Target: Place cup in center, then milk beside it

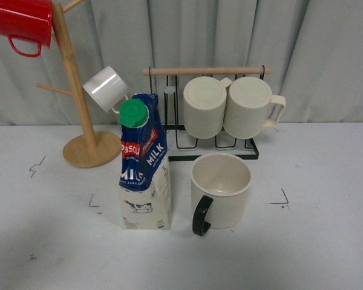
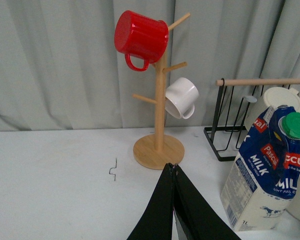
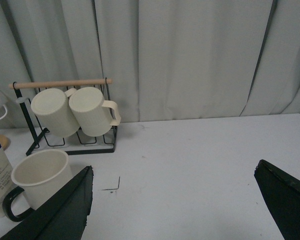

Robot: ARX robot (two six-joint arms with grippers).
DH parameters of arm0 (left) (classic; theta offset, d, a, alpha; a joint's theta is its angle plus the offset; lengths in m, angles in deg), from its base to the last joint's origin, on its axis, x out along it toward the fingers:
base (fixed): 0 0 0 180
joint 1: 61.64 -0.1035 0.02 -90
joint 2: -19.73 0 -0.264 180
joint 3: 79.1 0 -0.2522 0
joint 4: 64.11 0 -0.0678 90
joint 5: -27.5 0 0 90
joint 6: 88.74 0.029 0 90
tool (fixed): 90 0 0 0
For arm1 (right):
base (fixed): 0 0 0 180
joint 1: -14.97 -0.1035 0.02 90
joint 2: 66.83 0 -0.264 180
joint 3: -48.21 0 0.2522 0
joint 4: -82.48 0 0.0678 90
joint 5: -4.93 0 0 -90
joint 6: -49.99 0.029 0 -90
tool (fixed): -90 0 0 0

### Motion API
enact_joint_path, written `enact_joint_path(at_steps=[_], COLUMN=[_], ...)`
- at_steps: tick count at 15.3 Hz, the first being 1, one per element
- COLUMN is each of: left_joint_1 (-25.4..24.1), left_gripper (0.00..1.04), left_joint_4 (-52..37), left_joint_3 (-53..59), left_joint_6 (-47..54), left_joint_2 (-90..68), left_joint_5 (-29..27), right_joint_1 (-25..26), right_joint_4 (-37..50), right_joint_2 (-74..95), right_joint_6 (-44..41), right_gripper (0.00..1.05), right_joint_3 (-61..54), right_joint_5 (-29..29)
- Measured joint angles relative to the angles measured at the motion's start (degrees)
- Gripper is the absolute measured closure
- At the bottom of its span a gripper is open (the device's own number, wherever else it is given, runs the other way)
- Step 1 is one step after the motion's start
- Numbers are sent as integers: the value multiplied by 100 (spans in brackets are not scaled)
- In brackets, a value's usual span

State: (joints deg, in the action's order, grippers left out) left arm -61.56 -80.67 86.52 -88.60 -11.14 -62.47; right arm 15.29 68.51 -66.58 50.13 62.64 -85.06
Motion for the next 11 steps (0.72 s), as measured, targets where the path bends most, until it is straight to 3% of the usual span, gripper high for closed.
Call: enact_joint_path(at_steps=[11], left_joint_1=[-2], left_gripper=[103], left_joint_4=[1705], left_joint_3=[0], left_joint_6=[0], left_joint_2=[1762], left_joint_5=[-4], right_joint_1=[0], right_joint_4=[2], right_joint_2=[0], right_joint_6=[0], right_gripper=[6], right_joint_3=[0], right_joint_5=[0])
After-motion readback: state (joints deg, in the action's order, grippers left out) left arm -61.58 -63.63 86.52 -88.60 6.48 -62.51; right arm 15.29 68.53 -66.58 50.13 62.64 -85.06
